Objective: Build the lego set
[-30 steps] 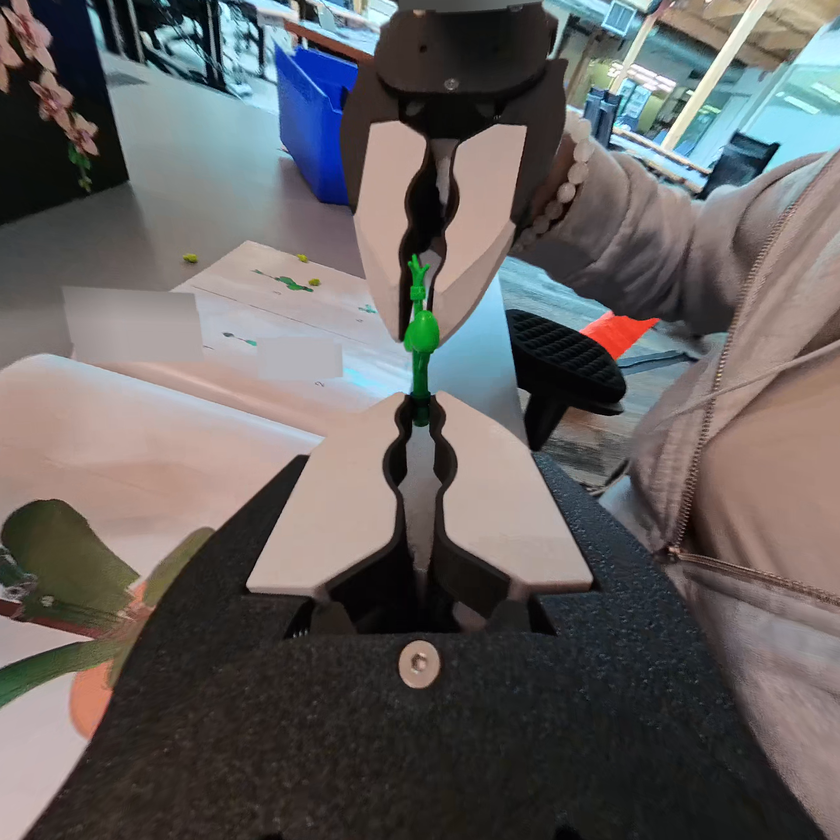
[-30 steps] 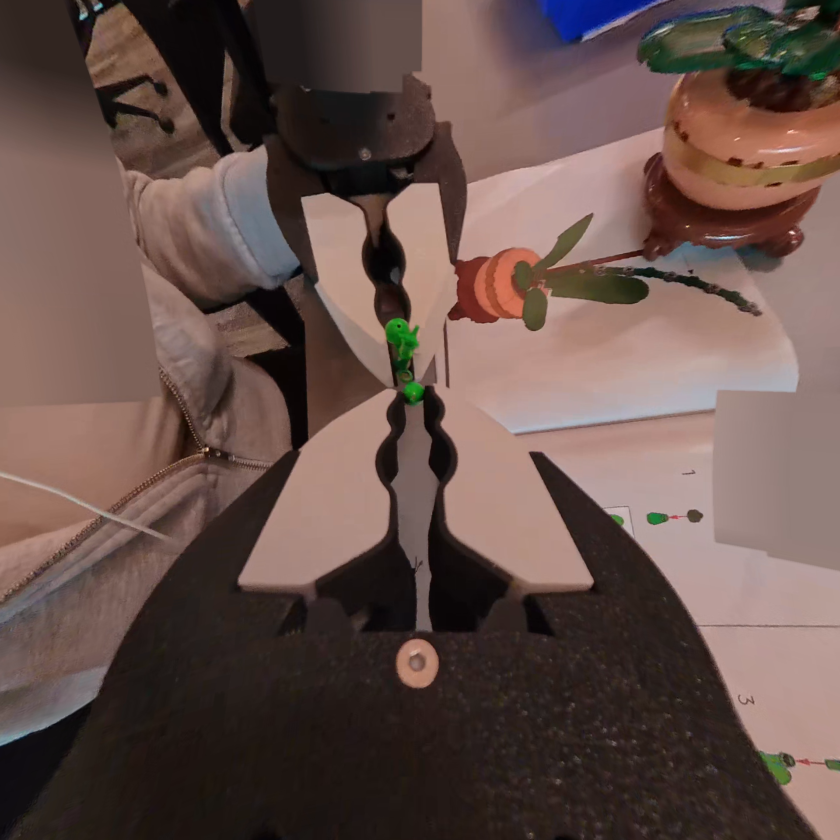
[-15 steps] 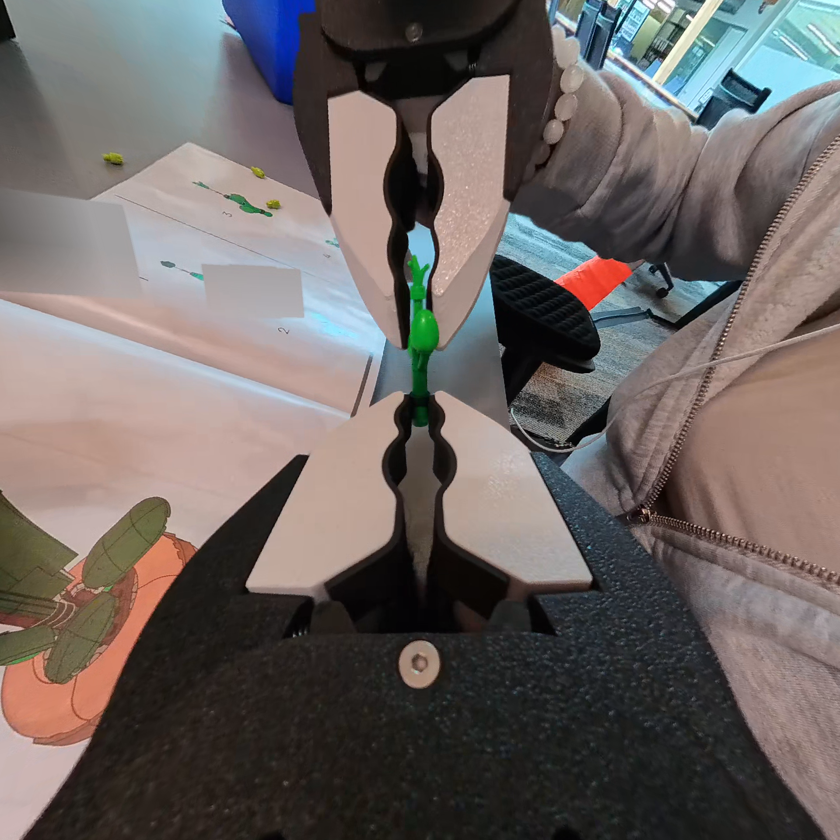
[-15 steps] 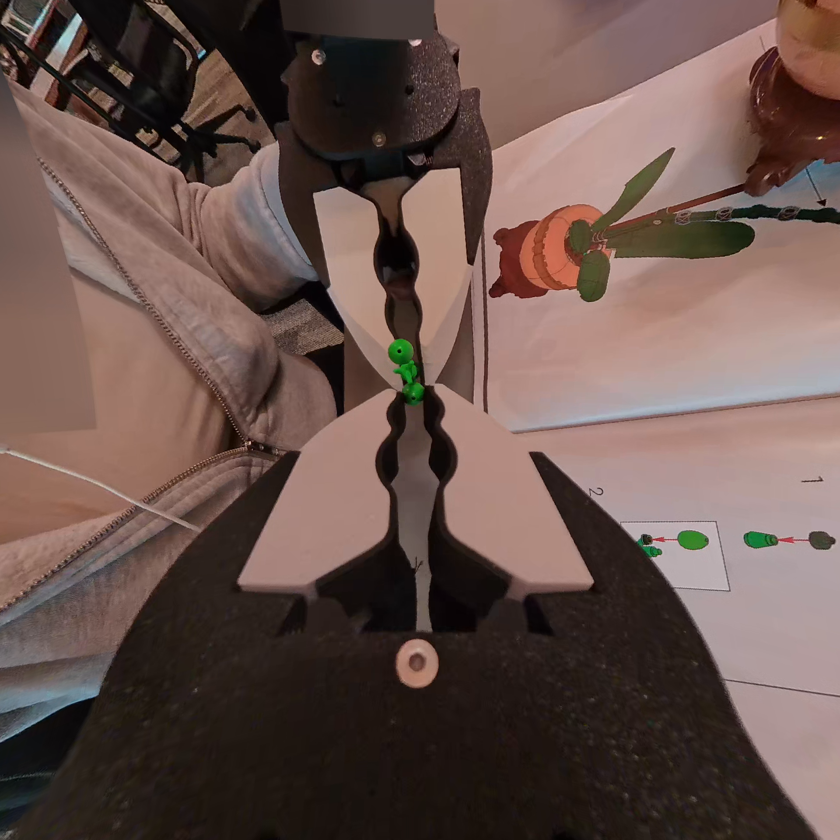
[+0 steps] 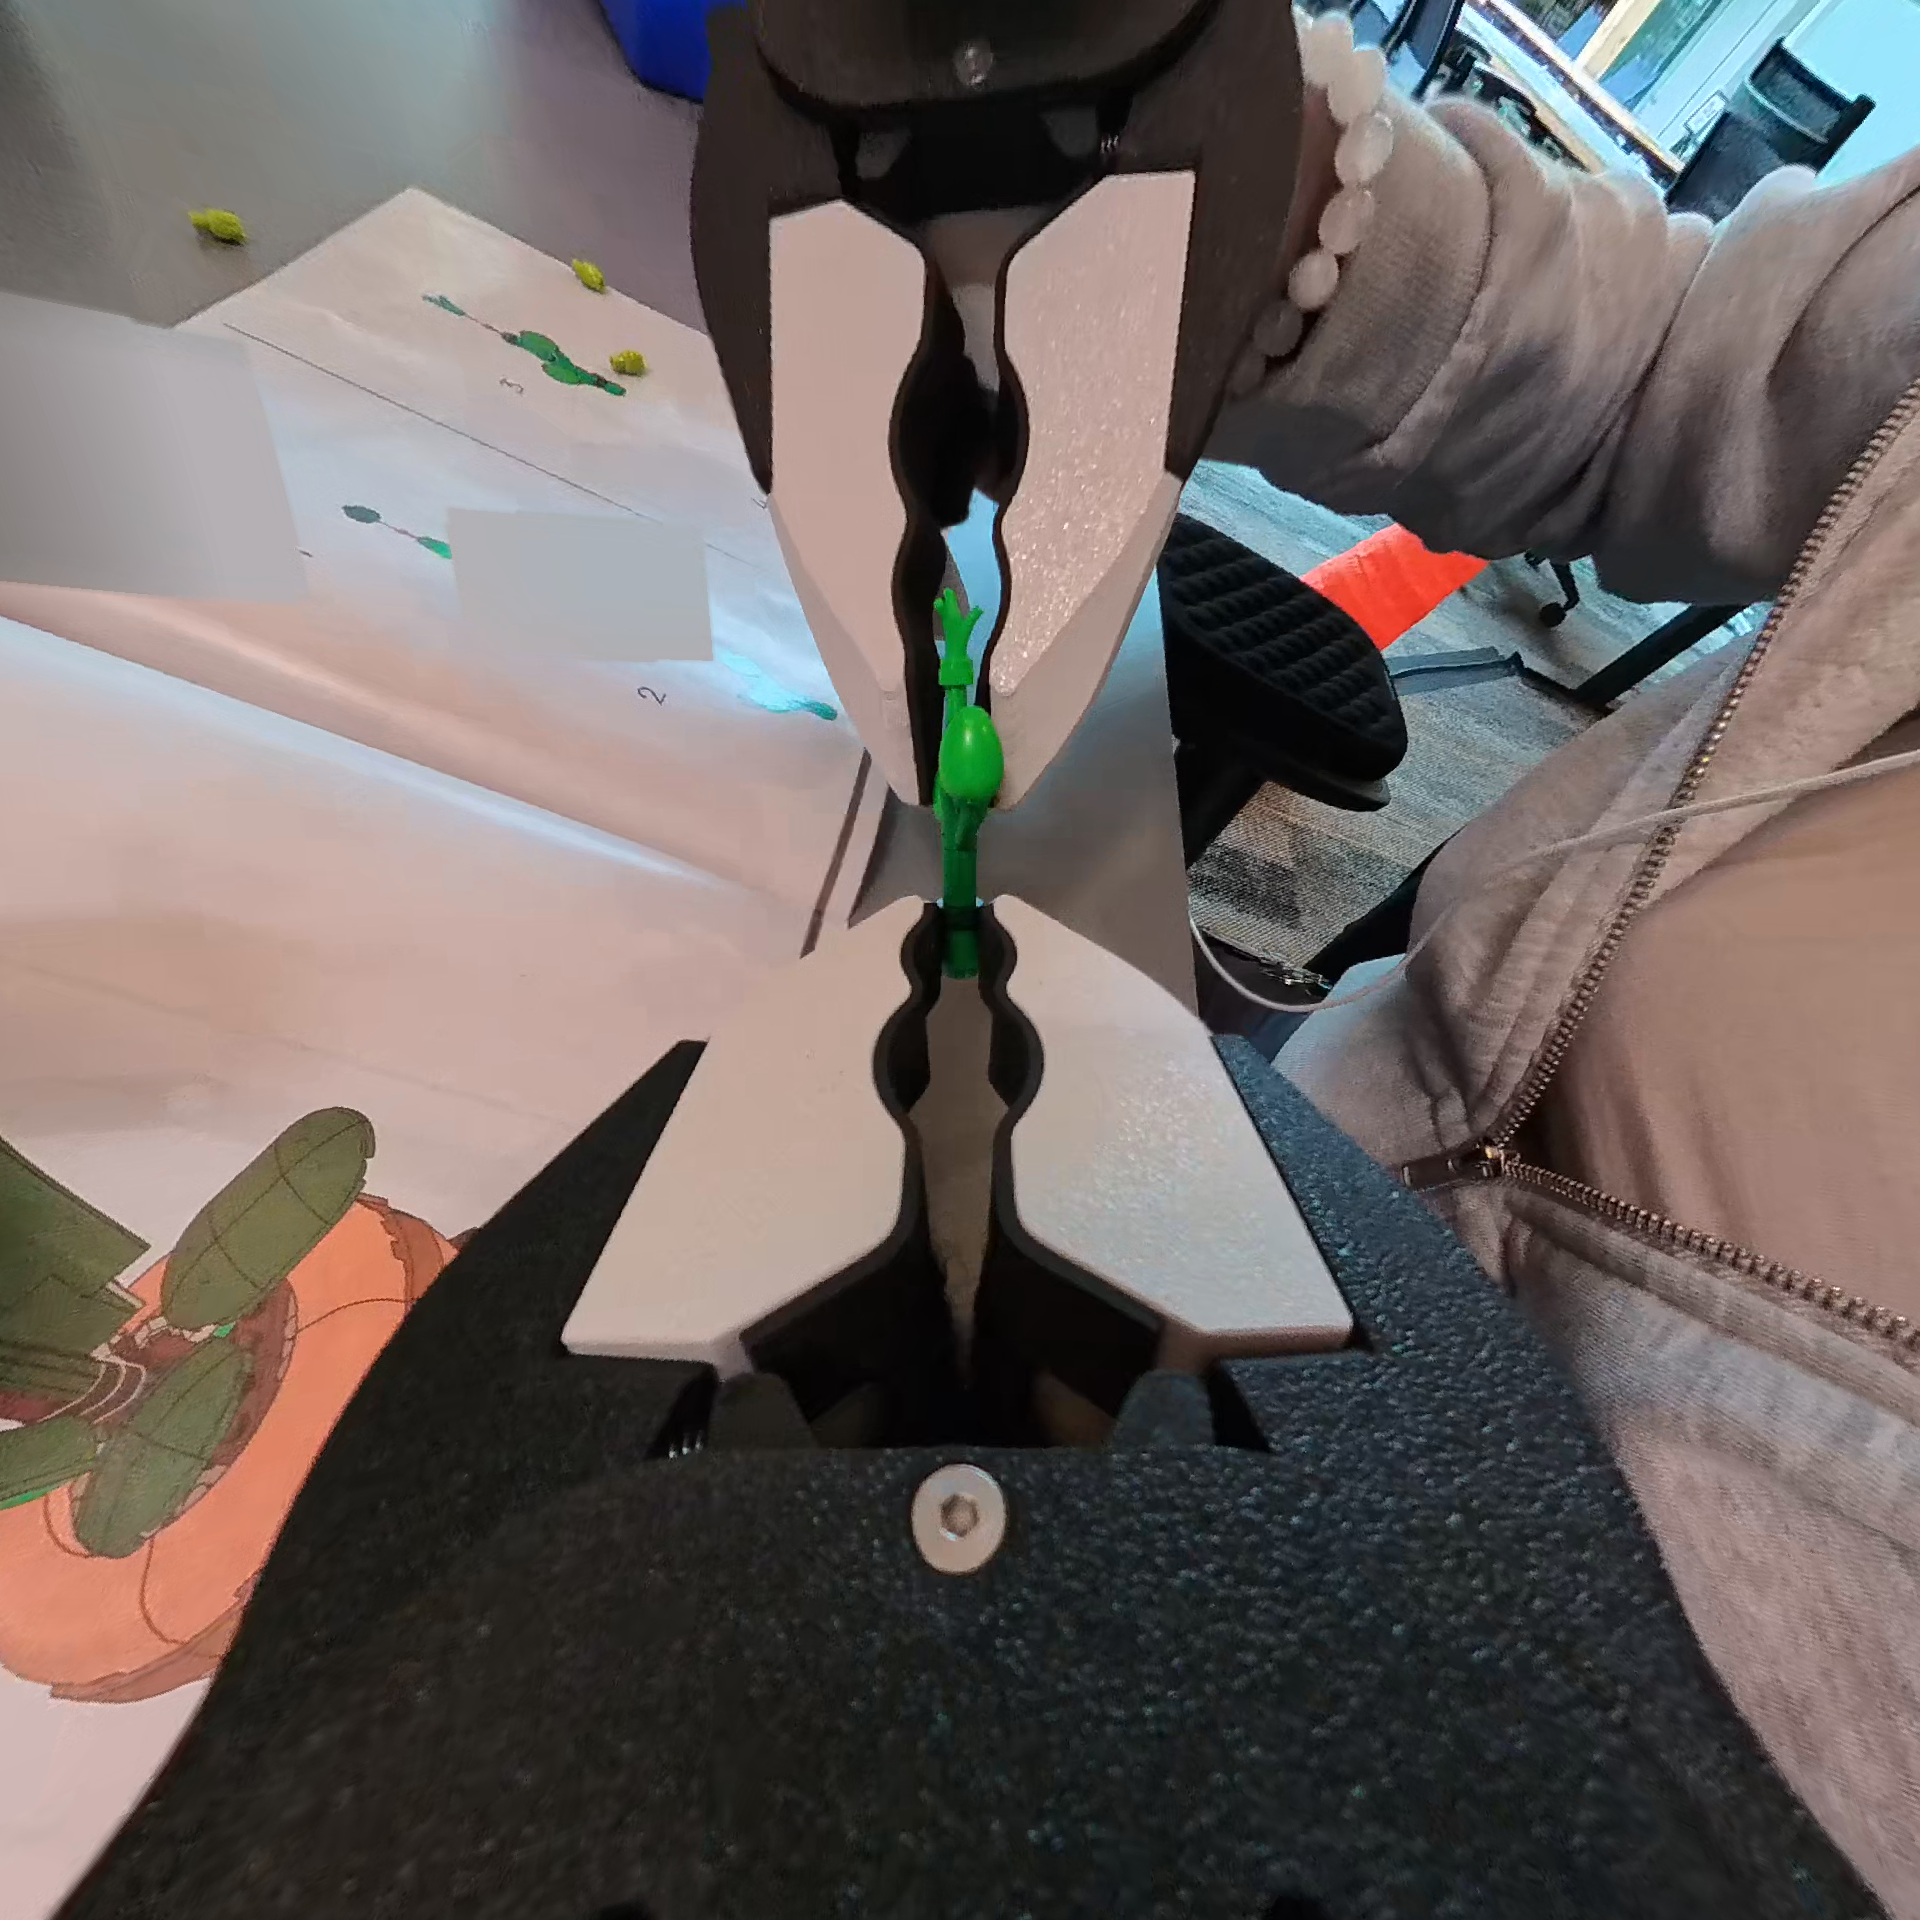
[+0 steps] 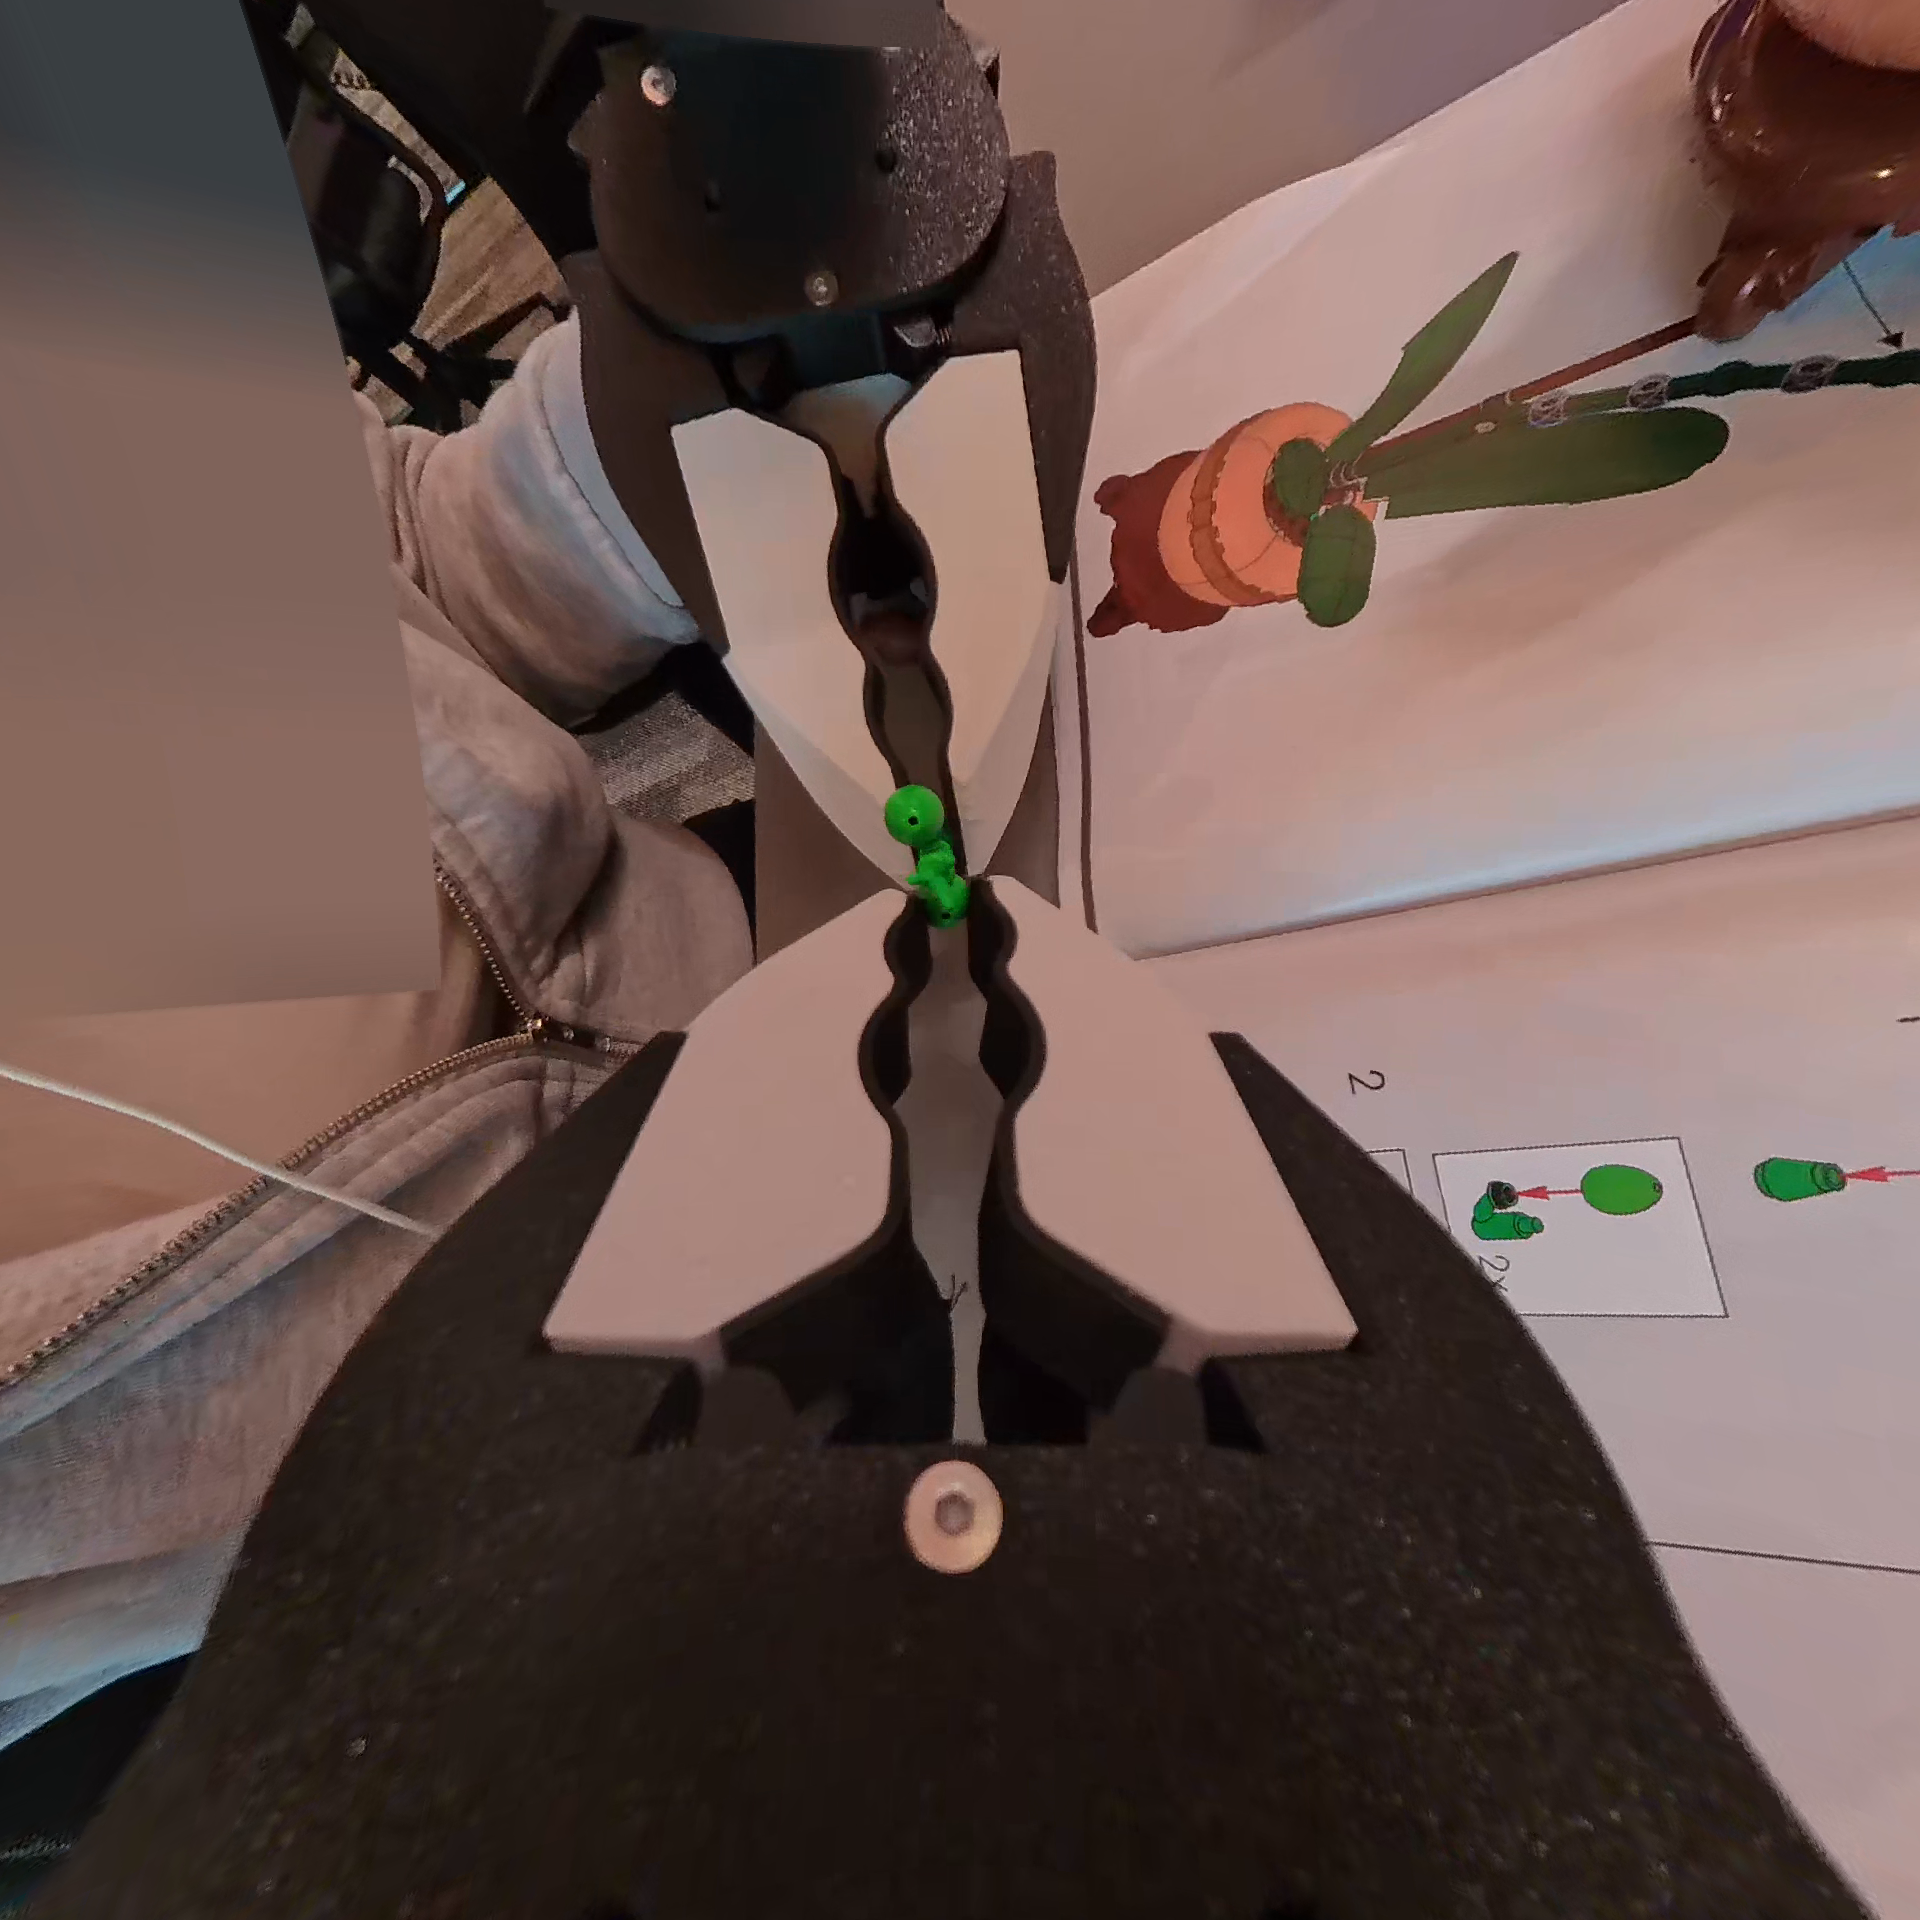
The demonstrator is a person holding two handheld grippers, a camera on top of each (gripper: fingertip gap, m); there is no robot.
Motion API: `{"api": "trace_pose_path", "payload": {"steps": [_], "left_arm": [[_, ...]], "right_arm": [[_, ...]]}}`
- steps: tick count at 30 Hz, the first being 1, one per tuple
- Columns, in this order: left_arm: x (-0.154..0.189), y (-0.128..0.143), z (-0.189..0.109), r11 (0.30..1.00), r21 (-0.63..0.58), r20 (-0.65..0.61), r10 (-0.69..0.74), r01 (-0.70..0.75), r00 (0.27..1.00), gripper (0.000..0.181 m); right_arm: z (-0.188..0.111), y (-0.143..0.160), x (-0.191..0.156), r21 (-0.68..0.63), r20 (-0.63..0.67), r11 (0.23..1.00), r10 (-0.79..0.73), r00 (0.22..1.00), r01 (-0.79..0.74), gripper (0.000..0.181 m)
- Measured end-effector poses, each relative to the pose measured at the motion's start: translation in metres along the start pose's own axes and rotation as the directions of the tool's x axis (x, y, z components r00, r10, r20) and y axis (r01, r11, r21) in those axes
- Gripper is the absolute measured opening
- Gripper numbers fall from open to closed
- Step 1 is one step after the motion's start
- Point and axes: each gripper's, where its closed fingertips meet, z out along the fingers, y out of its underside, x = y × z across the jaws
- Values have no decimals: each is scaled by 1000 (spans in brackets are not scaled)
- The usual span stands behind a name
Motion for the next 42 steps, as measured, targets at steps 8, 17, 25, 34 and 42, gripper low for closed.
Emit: {"api": "trace_pose_path", "payload": {"steps": [8, 17, 25, 34, 42], "left_arm": [[-2, 5, 3, 999, -44, 10, -7, 8, 1000, 5], [-1, 10, 7, 996, -89, 12, 2, -1, 1000, 5], [-7, 2, 0, 999, -10, 22, -48, 48, 999, 5], [-16, -22, -21, 964, 222, 2, -147, 143, 989, 5], [-20, -27, -29, 943, 286, -7, -176, 171, 984, 5]], "right_arm": [[4, 8, 3, 19, 3, 1000, 25, 1000, -25, 8], [8, 13, 3, 3, 8, 1000, 19, 1000, -19, 8], [6, 4, 7, 103, 5, 994, 46, 999, -47, 8], [-2, -34, 11, 376, 20, 924, 63, 998, -66, 8], [-1, -40, 13, 358, -15, 933, 43, 999, -35, 8]]}}
